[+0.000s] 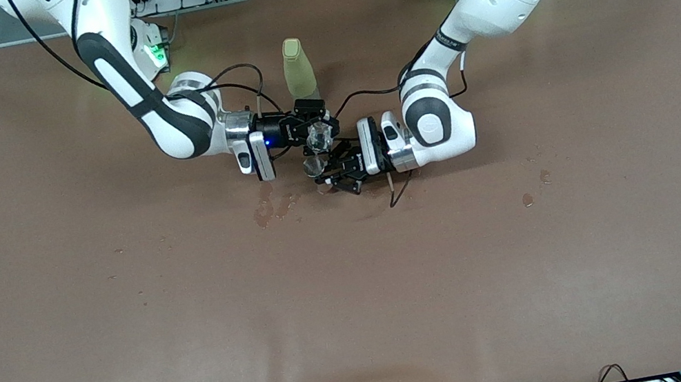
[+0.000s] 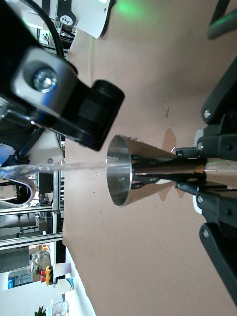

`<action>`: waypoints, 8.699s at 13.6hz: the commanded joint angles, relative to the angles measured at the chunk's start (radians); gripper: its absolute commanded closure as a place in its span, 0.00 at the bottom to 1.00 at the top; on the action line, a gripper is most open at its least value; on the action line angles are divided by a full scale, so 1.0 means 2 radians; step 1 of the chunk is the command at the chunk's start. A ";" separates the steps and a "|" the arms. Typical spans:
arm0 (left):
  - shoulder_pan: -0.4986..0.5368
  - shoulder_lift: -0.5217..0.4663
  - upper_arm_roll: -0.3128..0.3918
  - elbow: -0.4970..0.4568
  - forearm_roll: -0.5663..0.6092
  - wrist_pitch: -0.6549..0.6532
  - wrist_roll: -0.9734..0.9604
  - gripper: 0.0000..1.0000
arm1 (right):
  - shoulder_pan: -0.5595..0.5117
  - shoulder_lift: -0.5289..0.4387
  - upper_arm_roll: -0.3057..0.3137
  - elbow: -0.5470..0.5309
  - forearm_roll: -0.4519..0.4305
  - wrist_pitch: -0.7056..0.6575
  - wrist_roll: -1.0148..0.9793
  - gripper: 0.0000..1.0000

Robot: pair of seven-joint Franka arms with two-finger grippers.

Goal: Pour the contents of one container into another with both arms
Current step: 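Pour liquid from the beaker into the jigger held by the left gripper, then tilt the beaker back upright with the right gripper above the jigger, then carry the beaker away with the right gripper while the left gripper carries the jigger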

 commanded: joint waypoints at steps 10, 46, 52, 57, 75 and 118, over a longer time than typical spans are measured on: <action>0.010 -0.020 -0.007 -0.021 -0.018 -0.002 0.016 1.00 | 0.004 -0.014 0.002 -0.004 0.026 0.002 0.045 1.00; 0.016 -0.023 -0.007 -0.024 -0.018 -0.003 0.014 1.00 | 0.004 -0.015 0.011 -0.004 0.059 0.000 0.121 1.00; 0.016 -0.023 -0.010 -0.024 -0.018 -0.003 0.015 1.00 | 0.004 -0.015 0.014 -0.005 0.067 -0.001 0.147 1.00; 0.016 -0.023 -0.010 -0.025 -0.018 -0.003 0.015 1.00 | 0.004 -0.015 0.017 -0.005 0.070 -0.001 0.155 1.00; 0.021 -0.025 -0.011 -0.025 -0.018 -0.003 0.012 1.00 | 0.004 -0.015 0.021 -0.005 0.088 -0.001 0.216 1.00; 0.572 -0.023 0.006 -0.091 0.478 -0.292 -0.077 1.00 | -0.366 0.049 -0.131 0.038 -0.565 -0.258 -0.523 1.00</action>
